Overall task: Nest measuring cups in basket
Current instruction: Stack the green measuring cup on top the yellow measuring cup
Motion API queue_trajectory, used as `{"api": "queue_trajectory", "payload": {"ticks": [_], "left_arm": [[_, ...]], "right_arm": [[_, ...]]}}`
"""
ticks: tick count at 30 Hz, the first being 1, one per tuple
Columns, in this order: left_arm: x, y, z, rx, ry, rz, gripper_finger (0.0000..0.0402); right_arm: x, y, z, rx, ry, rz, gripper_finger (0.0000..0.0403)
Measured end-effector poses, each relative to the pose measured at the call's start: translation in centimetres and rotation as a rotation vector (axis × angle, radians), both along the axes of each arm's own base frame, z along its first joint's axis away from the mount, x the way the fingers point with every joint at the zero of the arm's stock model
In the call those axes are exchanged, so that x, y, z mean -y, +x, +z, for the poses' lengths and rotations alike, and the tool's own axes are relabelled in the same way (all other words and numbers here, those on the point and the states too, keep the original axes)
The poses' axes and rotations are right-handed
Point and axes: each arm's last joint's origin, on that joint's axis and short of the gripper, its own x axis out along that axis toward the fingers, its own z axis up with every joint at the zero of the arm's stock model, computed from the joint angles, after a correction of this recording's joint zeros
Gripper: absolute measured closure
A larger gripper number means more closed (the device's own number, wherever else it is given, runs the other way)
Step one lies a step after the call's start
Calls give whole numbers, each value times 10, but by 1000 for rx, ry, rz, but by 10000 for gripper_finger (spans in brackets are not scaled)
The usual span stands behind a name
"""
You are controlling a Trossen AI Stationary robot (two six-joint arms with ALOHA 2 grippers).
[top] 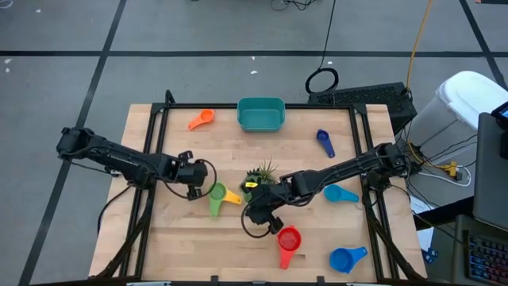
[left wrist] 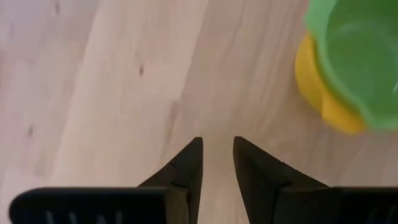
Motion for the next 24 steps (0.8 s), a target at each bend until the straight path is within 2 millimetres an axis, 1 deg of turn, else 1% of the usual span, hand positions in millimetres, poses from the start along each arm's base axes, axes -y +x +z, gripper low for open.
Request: {"api": "queue_trajectory", "payload": {"ticks": [4,7,10,12,15,20,22,24], "left_arm": [[-3,11,4,100,-19,-61,309],[-1,18,7,160,-112,-146,309],[2,18,8,160,-231,-216,309],[4,17,7,145,-260,-223,309],[4,16,7,137,-244,-209,309],[-4,14,5,108,-64,-132,309],[-6,15,4,127,-76,-128,309],[-5,18,3,176,-162,-165,309]], "right_arm": [[1,0,0,5,1,-2,403],[1,0,0,-7,0,-3,403],[1,-2,-2,-26,-5,-3,403],[1,-2,-3,-37,-8,-3,403],[1,-3,-3,-39,-10,-4,403],[2,-2,-3,-38,-15,-3,403],[2,-2,-3,-38,-14,-4,403],[2,-3,-3,-40,-14,-5,403]]}}
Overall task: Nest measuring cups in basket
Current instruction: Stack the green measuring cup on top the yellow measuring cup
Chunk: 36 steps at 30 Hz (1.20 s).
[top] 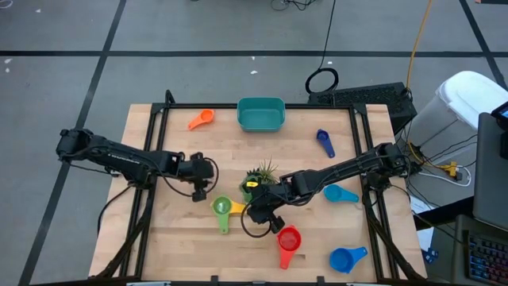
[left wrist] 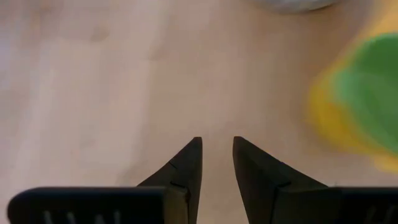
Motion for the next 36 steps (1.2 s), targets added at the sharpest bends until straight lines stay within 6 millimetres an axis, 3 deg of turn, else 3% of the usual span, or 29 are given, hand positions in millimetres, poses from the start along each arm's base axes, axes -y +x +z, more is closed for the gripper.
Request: {"api": "queue_trajectory", "payload": {"ticks": [8,17,26,32,36], "left_arm": [[25,11,-14,56,-218,-119,309],[37,9,-16,48,-174,-106,309],[21,-6,-19,-57,136,67,309],[13,-2,-3,27,216,120,309],[13,-1,12,89,213,108,309]], "right_arm": [[6,-3,4,6,-78,-72,403],[26,-15,23,14,-133,-174,403],[54,-43,56,1,-159,-389,403],[85,-75,54,-113,-245,-596,403],[101,-107,46,-192,-180,-716,403]]}}
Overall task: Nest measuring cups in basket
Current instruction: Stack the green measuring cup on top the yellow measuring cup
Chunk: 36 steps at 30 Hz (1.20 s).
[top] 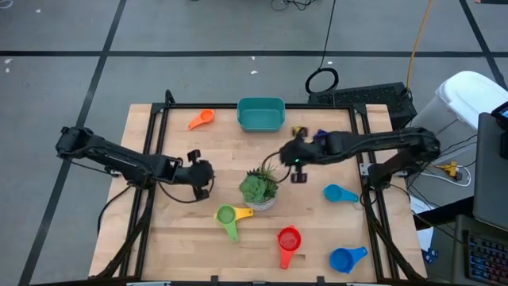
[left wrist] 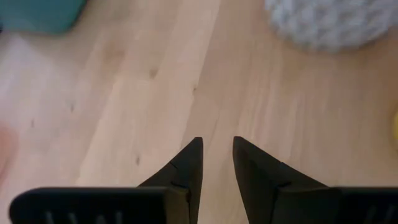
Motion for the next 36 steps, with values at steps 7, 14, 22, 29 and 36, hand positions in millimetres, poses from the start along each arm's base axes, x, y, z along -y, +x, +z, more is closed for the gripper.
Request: {"api": "queue_trajectory", "payload": {"ticks": [7,14,22,29,36], "left_arm": [[-1,-4,15,90,5,-27,309],[5,-8,14,41,-6,-136,309],[30,-12,15,78,-109,-204,309],[63,-24,15,96,-258,-207,309],[88,-32,2,85,-211,-172,309]], "right_arm": [[-2,-44,-32,21,266,-112,403],[-33,-52,-57,-28,311,-79,403],[-70,-33,-54,98,297,103,403],[-96,-10,-55,196,277,268,403],[-117,8,-67,228,263,359,403]]}}
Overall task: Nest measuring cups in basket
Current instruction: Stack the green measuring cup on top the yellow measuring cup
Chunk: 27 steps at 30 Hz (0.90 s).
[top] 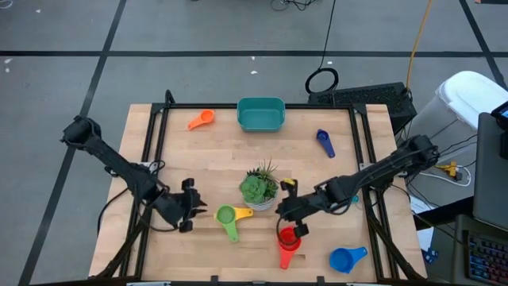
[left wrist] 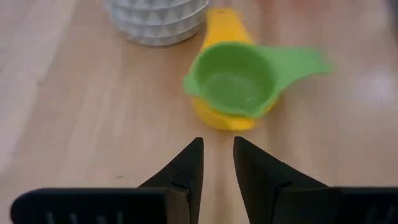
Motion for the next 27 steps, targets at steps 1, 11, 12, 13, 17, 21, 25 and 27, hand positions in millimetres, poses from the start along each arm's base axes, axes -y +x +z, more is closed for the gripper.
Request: {"api": "queue_trajectory", "payload": {"ticks": [1,11,12,13,17,21,25,27], "left_arm": [[-2,-1,-5,-28,57,17,309],[-28,29,-35,-183,210,-48,309],[-28,33,-36,-170,212,-64,309],[-29,37,-38,-157,209,-74,309],[-34,44,-46,-190,215,-94,309],[-34,50,-53,-191,204,-138,309],[-32,58,-53,-121,204,-180,309],[-30,62,-50,-77,163,-216,309]], "right_arm": [[-3,2,-1,13,7,9,403],[-34,-6,4,98,62,9,403],[-36,-8,4,97,60,-7,403],[-37,-9,4,93,60,-22,403],[-41,-14,3,84,59,-64,403],[-41,-15,3,81,76,-76,403],[-41,-15,3,81,73,-80,403],[-40,-15,2,72,68,-82,403]]}}
